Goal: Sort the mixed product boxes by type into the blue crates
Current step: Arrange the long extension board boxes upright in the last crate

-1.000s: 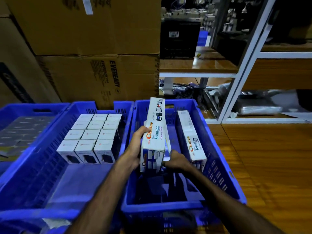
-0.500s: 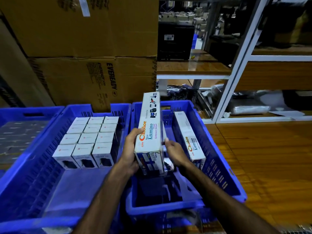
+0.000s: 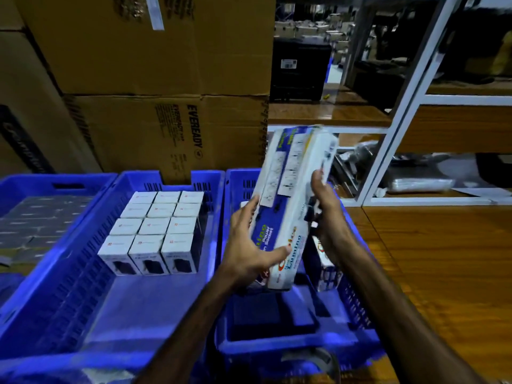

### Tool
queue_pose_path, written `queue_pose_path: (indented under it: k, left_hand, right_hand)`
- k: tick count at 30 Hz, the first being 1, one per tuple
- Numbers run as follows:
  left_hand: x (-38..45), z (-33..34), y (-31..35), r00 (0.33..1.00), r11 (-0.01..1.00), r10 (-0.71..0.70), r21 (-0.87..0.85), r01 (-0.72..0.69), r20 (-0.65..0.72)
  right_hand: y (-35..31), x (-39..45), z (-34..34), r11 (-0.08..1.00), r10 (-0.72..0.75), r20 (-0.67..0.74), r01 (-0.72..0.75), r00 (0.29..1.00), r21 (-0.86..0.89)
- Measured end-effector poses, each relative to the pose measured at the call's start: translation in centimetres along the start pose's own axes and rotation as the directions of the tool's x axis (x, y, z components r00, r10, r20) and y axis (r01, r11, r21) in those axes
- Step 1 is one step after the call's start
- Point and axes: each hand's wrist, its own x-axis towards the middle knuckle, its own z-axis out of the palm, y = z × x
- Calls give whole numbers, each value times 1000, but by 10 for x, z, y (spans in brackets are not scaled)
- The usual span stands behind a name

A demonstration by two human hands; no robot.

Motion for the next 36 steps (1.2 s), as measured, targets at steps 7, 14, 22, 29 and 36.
queue_pose_path:
  k: [7, 14, 22, 29, 36]
  left_hand:
    - [26, -10, 42, 918, 712, 397, 627, -315, 11]
    - [17, 5, 19, 878, 986, -159, -124, 115, -451]
    - [33, -42, 20, 788, 431, -616, -839, 333, -3]
    - [37, -59, 29, 774, 363, -631, -866, 345, 43]
    - [43, -89, 27, 758, 410, -652, -833, 372, 18]
  right_hand:
    - [8, 12, -30, 970, 99, -213, -47, 972, 237]
    - [29, -2, -29, 586, 242, 78, -210, 967, 783]
    - [63, -14, -25, 690, 152, 399, -387, 904, 612]
    - [75, -14, -16, 855, 233, 266, -328, 935, 402]
    - [73, -4, -19, 813, 225, 360, -378, 906, 444]
